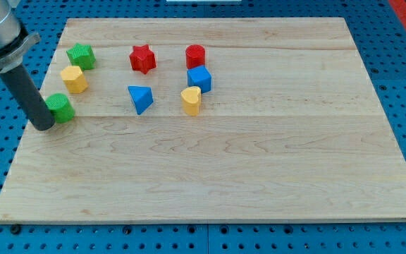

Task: Push the yellow heart into the blue triangle

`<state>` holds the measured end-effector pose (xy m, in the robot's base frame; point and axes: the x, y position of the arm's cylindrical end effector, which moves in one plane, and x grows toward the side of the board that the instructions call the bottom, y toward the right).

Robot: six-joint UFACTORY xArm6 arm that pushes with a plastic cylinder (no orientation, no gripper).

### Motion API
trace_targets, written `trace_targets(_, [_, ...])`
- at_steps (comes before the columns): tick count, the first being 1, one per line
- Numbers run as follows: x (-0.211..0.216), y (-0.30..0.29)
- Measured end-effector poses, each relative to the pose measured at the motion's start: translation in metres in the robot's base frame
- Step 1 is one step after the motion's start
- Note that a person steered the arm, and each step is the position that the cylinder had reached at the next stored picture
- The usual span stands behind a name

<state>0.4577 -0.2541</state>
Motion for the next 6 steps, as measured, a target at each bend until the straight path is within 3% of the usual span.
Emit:
trace_targets(3, [-0.004, 0.012])
trace_targets(6, [0.043, 0.033])
